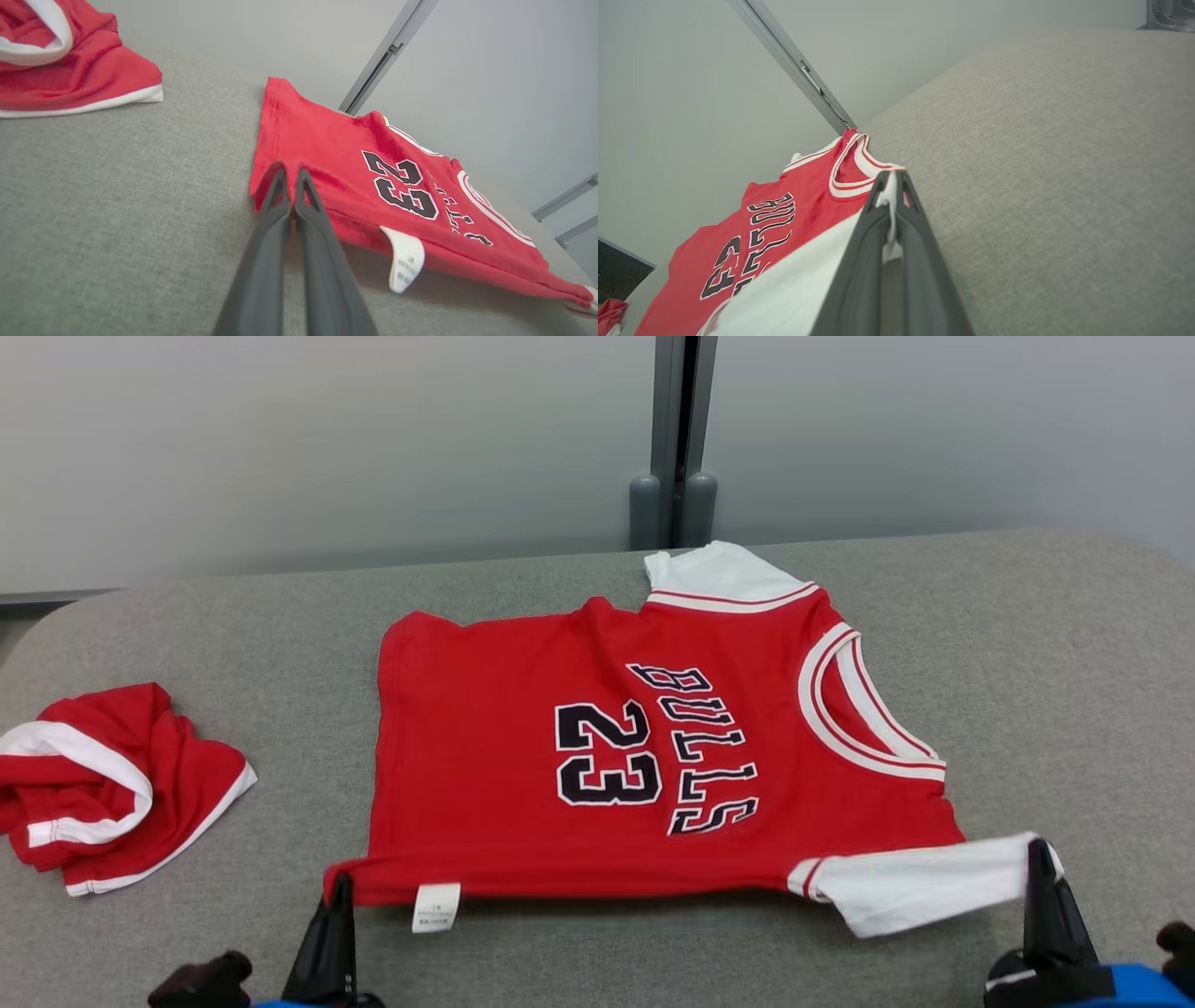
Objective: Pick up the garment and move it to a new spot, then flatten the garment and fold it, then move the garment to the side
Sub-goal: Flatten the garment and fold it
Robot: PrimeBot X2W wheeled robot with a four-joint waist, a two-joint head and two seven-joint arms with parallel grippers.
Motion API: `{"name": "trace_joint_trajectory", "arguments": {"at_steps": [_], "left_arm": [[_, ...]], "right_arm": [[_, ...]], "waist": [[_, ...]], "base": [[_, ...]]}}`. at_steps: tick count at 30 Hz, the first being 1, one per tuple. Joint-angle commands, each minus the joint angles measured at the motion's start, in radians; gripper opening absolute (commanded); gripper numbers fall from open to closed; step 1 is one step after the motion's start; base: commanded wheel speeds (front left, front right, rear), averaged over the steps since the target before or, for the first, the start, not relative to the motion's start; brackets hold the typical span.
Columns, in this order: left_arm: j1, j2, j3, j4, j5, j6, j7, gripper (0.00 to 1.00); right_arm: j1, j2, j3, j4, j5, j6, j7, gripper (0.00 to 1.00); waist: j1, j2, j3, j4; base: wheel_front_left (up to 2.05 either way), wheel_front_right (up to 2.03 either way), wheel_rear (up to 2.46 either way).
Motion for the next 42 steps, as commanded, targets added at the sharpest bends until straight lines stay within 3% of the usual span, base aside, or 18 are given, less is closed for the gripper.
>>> {"name": "trace_joint_trajectory", "arguments": {"at_steps": [1,15,23,24,25,26,27,37,42], "left_arm": [[-0.026,0.004,-0.002,0.001,0.000,0.002,-0.003,0.00],[-0.337,0.076,-0.119,0.125,-0.069,0.002,-0.003,0.00],[-0.458,0.114,-0.192,0.162,-0.109,0.002,-0.003,0.00],[-0.465,0.117,-0.195,0.169,-0.116,0.002,-0.003,0.00],[-0.471,0.119,-0.194,0.173,-0.119,0.002,-0.003,0.11],[-0.477,0.122,-0.188,0.178,-0.117,0.002,-0.003,0.84],[-0.480,0.121,-0.181,0.183,-0.112,0.002,-0.003,1.00],[-0.342,0.071,-0.035,0.140,0.052,0.002,-0.003,1.00],[-0.241,0.044,0.005,0.124,0.138,0.002,-0.003,1.00]], "right_arm": [[-0.028,-0.005,0.005,0.008,-0.012,0.000,-0.005,0.00],[-0.478,-0.005,-0.023,0.230,-0.132,0.000,-0.004,0.00],[-0.639,-0.004,-0.062,0.326,-0.247,0.000,-0.004,0.00],[-0.651,-0.004,-0.064,0.335,-0.261,0.000,-0.004,0.24],[-0.661,-0.004,-0.067,0.336,-0.277,0.000,-0.004,0.94],[-0.668,-0.005,-0.075,0.331,-0.293,0.000,-0.004,1.00],[-0.671,-0.006,-0.081,0.317,-0.307,0.000,-0.004,1.00],[-0.494,-0.004,-0.047,0.170,-0.473,0.000,-0.004,1.00],[-0.365,-0.004,-0.016,0.158,-0.490,0.000,-0.004,1.00]], "waist": [[0.0000,-0.0001,0.013,0.007],[0.0000,-0.0001,0.179,0.034],[0.0000,-0.0001,0.249,0.041],[0.0000,-0.0001,0.254,0.041],[0.0000,-0.0001,0.258,0.042],[0.0000,-0.0001,0.260,0.041],[0.0000,-0.0001,0.262,0.042],[0.0000,-0.0001,0.200,0.040],[0.0000,-0.0001,0.137,0.033]], "base": [[0.00,0.00,0.00],[0.00,0.00,0.00],[0.00,0.00,0.00],[0.00,0.00,0.00],[0.00,0.00,0.00],[0.00,0.00,0.00],[0.00,0.00,0.00],[0.00,0.00,0.00],[0.00,0.00,0.00]]}}
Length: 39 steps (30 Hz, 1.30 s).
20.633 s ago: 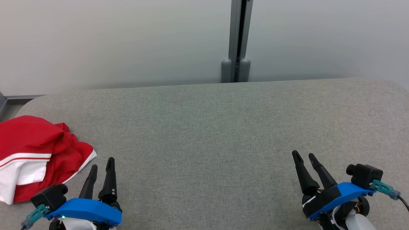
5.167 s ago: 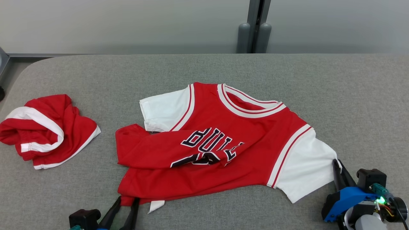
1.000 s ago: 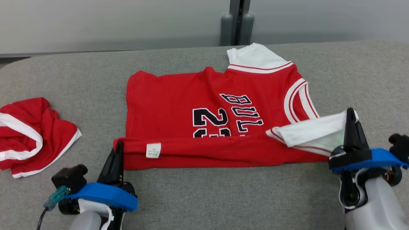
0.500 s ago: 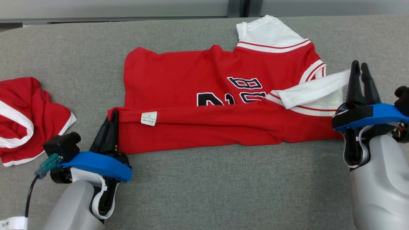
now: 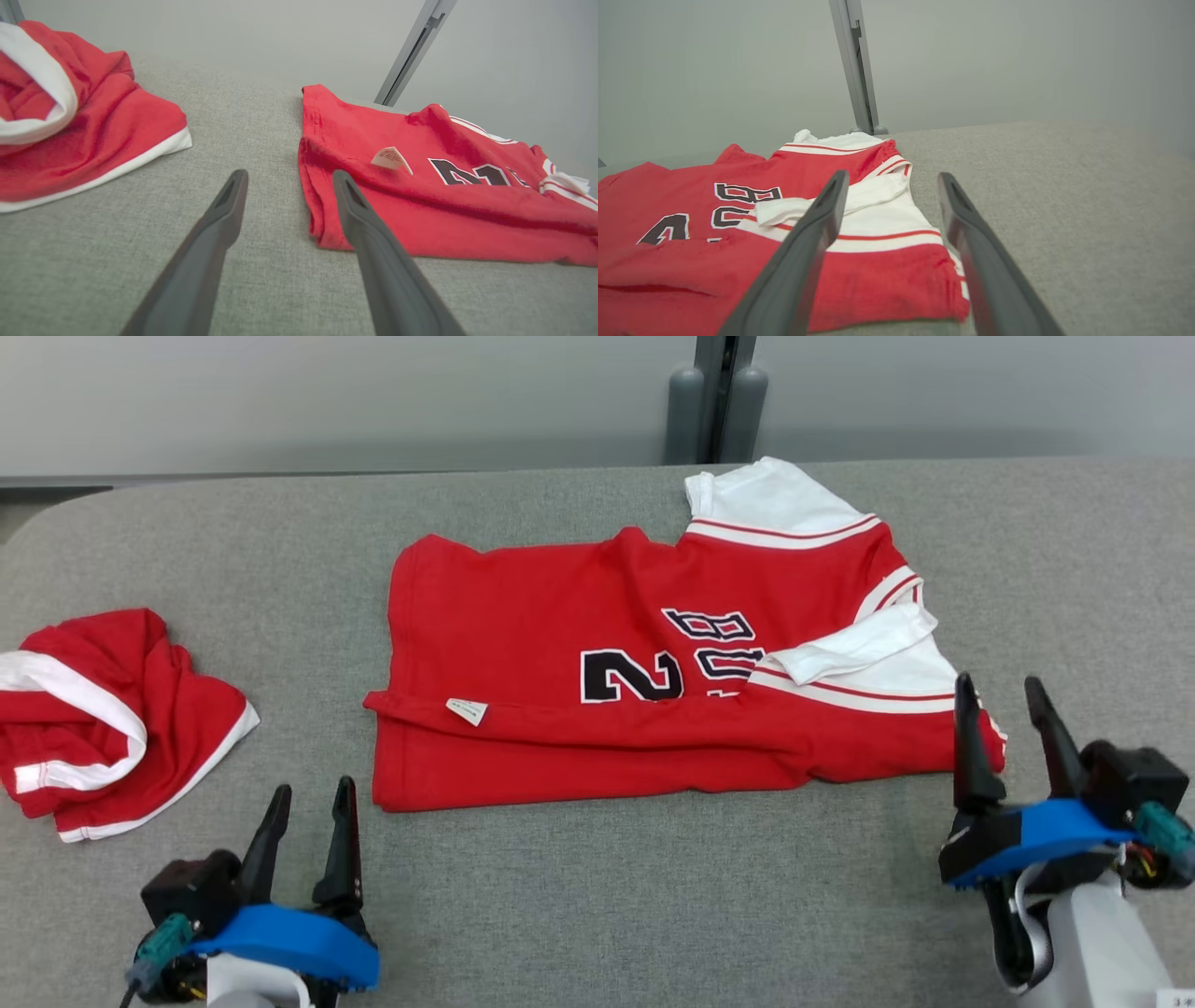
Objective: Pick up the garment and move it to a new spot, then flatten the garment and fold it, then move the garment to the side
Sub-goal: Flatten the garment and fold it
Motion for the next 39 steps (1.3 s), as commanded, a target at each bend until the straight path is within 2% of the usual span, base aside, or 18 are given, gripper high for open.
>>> {"name": "trace_joint_trajectory", "arguments": {"at_steps": [1,10,18,30,39], "left_arm": [[0.024,-0.010,0.015,-0.009,0.015,0.002,-0.003,1.00],[0.198,-0.086,0.105,-0.042,0.117,0.002,-0.002,1.00],[0.272,-0.119,0.102,-0.043,0.185,0.002,-0.002,1.00],[0.188,-0.126,0.095,-0.022,0.169,0.002,-0.002,1.00],[0.000,-0.058,0.049,0.080,0.049,0.002,-0.002,1.00]], "right_arm": [[0.036,-0.003,0.006,0.001,0.006,0.000,-0.003,1.00],[0.208,-0.003,-0.007,0.023,0.033,0.000,-0.003,1.00],[0.271,-0.003,0.015,0.038,-0.012,0.000,-0.003,1.00],[0.232,-0.003,0.047,0.031,-0.021,0.000,-0.003,1.00],[0.139,-0.003,0.079,0.007,-0.014,0.000,-0.003,1.00]], "waist": [[0.0001,0.0000,-0.029,-0.015],[0.0001,0.0000,-0.154,-0.028],[0.0001,0.0000,-0.199,-0.028],[0.0001,0.0000,-0.152,-0.028],[0.0001,0.0000,-0.022,-0.038]], "base": [[0.00,0.00,0.00],[0.00,0.00,0.00],[0.00,0.00,0.00],[0.00,0.00,0.00],[0.00,0.00,0.00]]}}
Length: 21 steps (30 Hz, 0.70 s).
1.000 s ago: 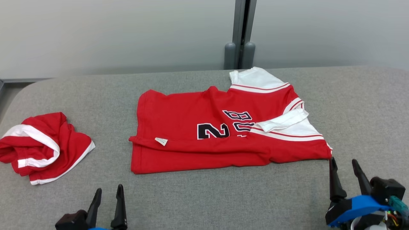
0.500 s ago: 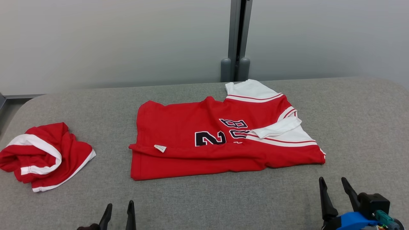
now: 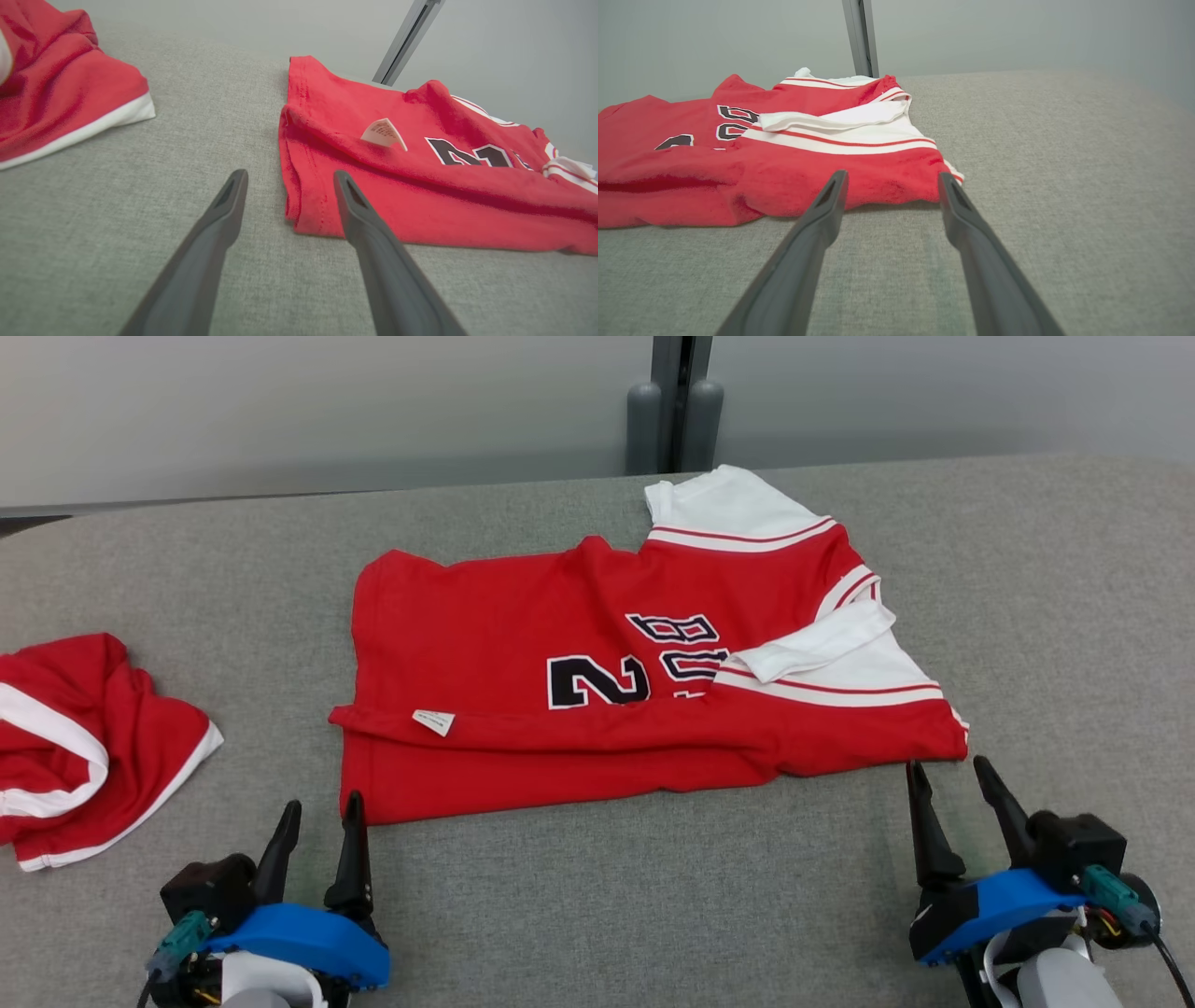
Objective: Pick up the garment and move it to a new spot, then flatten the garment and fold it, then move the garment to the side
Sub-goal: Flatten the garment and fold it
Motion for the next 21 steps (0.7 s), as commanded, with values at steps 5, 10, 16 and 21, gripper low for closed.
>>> {"name": "trace_joint_trajectory", "arguments": {"at_steps": [5,10,16,21], "left_arm": [[-0.078,0.039,-0.046,0.056,-0.063,0.002,-0.003,1.00],[-0.116,0.072,-0.178,0.087,-0.150,0.002,0.000,1.00],[-0.117,0.086,-0.310,0.108,-0.226,-0.001,0.007,0.00],[-0.132,0.109,-0.366,0.094,-0.264,-0.001,0.007,0.00]], "right_arm": [[-0.060,-0.003,0.002,-0.015,-0.001,0.000,-0.003,1.00],[-0.122,-0.003,-0.038,-0.016,-0.019,0.000,-0.003,1.00],[-0.166,-0.003,-0.099,0.071,-0.060,0.000,-0.003,1.00],[-0.212,-0.003,-0.131,0.149,-0.041,0.000,-0.003,1.00]], "waist": [[-0.0002,0.0000,0.066,-0.001],[-0.0002,0.0000,0.109,-0.008],[-0.0002,0.0000,0.128,0.000],[-0.0002,0.0000,0.141,0.011]], "base": [[0.00,0.00,0.00],[0.00,0.00,0.00],[0.00,0.00,0.00],[0.00,0.00,0.00]]}}
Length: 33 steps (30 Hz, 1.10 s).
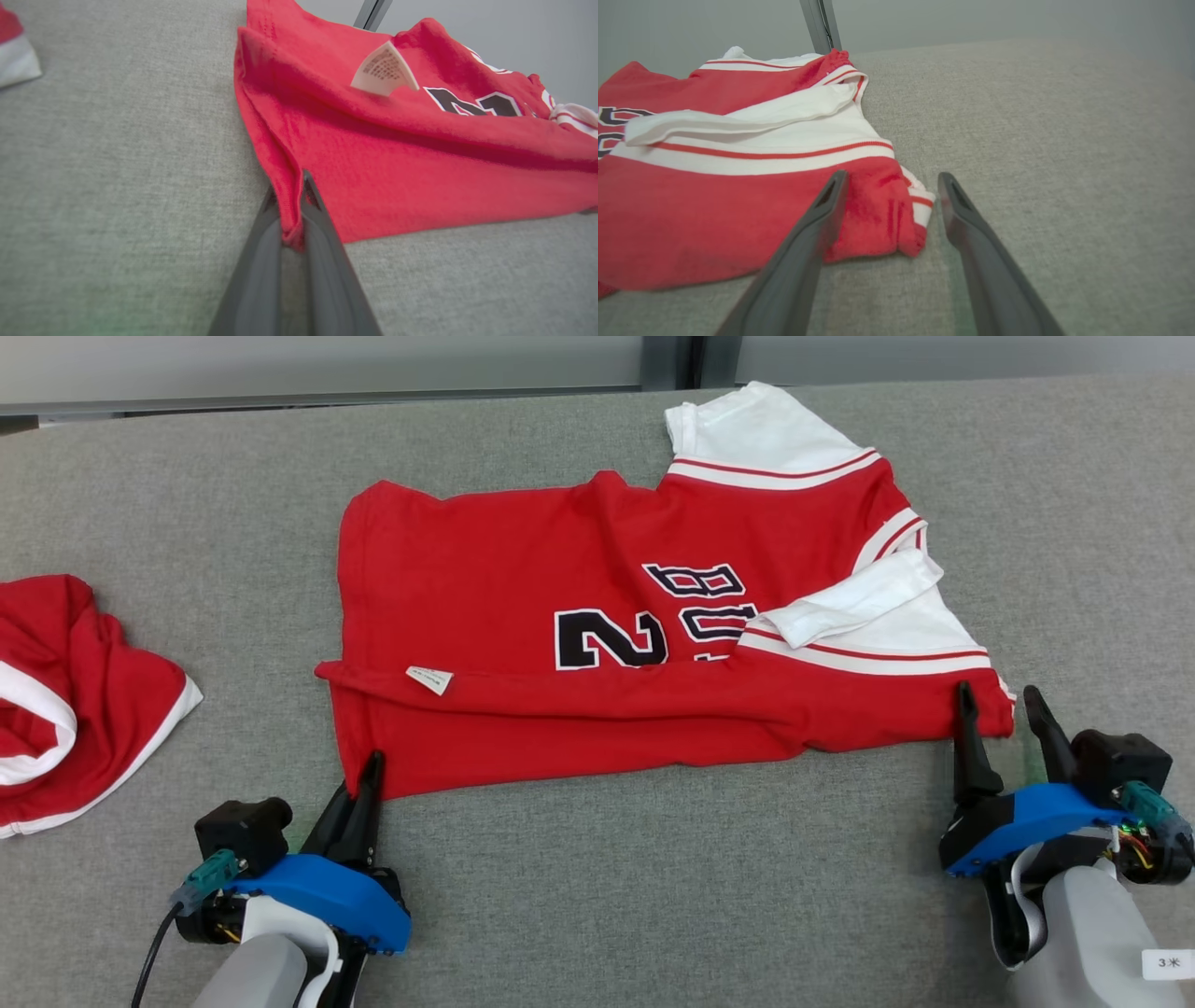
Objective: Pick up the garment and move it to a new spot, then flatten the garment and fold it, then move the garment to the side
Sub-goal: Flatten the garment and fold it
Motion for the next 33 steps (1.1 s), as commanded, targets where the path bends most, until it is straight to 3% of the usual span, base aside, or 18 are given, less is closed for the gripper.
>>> {"name": "trace_joint_trajectory", "arguments": {"at_steps": [1,5,6,7,9,10,11,14,19,26,33], "left_arm": [[0.019,-0.017,-0.028,0.020,-0.013,-0.004,0.020,0.00],[0.025,-0.005,-0.044,0.002,-0.027,-0.004,0.019,0.00],[0.028,-0.004,-0.048,-0.002,-0.029,-0.004,0.019,0.00],[0.031,-0.003,-0.051,-0.005,-0.030,-0.004,0.019,0.00],[0.035,-0.001,-0.054,-0.011,-0.033,-0.004,0.019,0.00],[0.037,-0.001,-0.052,-0.016,-0.035,-0.004,0.018,0.00],[0.041,0.000,-0.050,-0.020,-0.035,-0.004,0.018,0.00],[0.047,0.000,-0.043,-0.033,-0.034,-0.004,0.016,0.00],[0.030,0.000,0.009,-0.095,-0.013,-0.004,0.012,0.00],[0.023,-0.023,0.108,-0.165,0.045,-0.003,0.011,0.00],[0.186,-0.093,0.133,-0.114,0.100,-0.003,0.011,0.00]], "right_arm": [[-0.018,-0.003,-0.001,0.016,0.004,0.000,-0.003,1.00],[-0.031,-0.001,0.000,0.151,0.032,0.000,0.004,1.00],[-0.031,0.000,-0.001,0.188,0.042,0.000,0.006,0.80],[-0.032,0.001,0.001,0.219,0.042,-0.001,0.007,0.48],[-0.033,0.002,-0.009,0.264,0.063,-0.001,0.010,0.28],[-0.032,0.003,-0.009,0.281,0.068,-0.001,0.011,0.05],[-0.032,0.003,-0.011,0.296,0.074,-0.001,0.012,0.00],[-0.036,0.006,-0.002,0.302,0.095,-0.001,0.013,0.00],[-0.064,0.003,0.018,0.198,0.120,0.000,0.001,0.00],[-0.111,-0.003,-0.027,0.137,0.097,0.000,-0.002,0.00],[0.055,-0.003,-0.069,0.176,0.078,0.000,-0.002,0.00]], "waist": [[0.0000,0.0000,0.003,0.004],[0.0000,0.0000,0.005,0.012],[0.0000,0.0000,0.004,0.014],[0.0000,0.0000,0.003,0.015],[0.0000,0.0000,0.001,0.017],[0.0000,0.0000,-0.001,0.017],[0.0000,0.0000,-0.004,0.017],[0.0000,0.0000,-0.011,0.015],[0.0000,0.0000,-0.034,0.012],[0.0000,0.0000,-0.129,0.013],[0.0000,0.0000,-0.276,0.009]], "base": [[0.00,0.00,0.00],[0.00,0.00,0.00],[0.00,0.00,0.00],[0.00,0.00,0.00],[0.00,0.00,0.00],[0.00,0.00,0.00],[0.00,0.00,0.00],[0.00,0.00,0.00],[0.00,0.00,0.00],[0.00,0.00,0.00],[0.00,0.00,0.00]]}}
